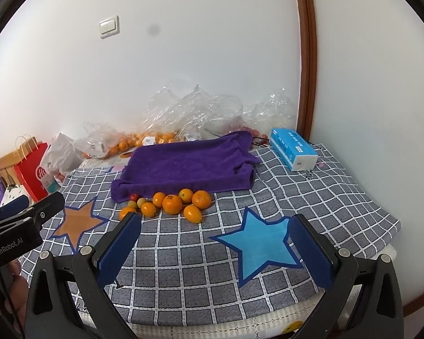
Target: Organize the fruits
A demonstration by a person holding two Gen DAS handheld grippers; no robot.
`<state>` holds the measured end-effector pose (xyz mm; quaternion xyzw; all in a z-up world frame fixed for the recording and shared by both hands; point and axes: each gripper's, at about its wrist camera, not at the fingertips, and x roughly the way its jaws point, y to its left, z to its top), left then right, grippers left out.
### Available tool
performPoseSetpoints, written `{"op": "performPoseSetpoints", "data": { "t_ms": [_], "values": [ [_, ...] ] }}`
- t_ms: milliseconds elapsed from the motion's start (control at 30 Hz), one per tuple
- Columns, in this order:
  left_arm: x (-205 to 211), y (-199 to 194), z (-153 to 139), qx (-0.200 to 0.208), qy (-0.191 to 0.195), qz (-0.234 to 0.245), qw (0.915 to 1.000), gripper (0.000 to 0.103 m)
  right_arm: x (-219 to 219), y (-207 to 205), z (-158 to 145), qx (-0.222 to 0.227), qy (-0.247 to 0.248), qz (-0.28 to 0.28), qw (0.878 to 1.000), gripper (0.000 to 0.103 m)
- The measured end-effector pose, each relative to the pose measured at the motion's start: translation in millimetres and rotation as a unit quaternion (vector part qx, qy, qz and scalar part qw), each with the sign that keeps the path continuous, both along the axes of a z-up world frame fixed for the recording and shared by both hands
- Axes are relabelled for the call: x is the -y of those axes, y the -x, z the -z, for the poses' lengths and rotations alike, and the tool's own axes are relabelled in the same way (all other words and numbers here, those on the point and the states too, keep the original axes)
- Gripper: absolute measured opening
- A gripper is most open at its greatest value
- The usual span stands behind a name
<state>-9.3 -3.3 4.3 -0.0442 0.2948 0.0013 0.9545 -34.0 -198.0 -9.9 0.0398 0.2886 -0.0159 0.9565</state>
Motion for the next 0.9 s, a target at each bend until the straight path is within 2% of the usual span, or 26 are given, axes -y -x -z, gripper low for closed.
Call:
{"op": "performPoseSetpoints", "data": {
  "t_ms": [567,767,900],
  "values": [
    [-6,-23,5,-0.003,0.003,-0.001,1.0000,0.103,-5,-27,4,-0.014,0.023,0.005,1.000,0.103],
    [-6,-37,3,-0.004,-0.004,0.009,0.9999,0.103,1,-41,7,-0.026,0.011,0.006,1.000,0.103],
    [-8,-46,9,-0.003,-0.008,0.006,0.9999,0.103,3,-49,9,-0.017,0.019,0.001,1.000,0.103]
  ]
}}
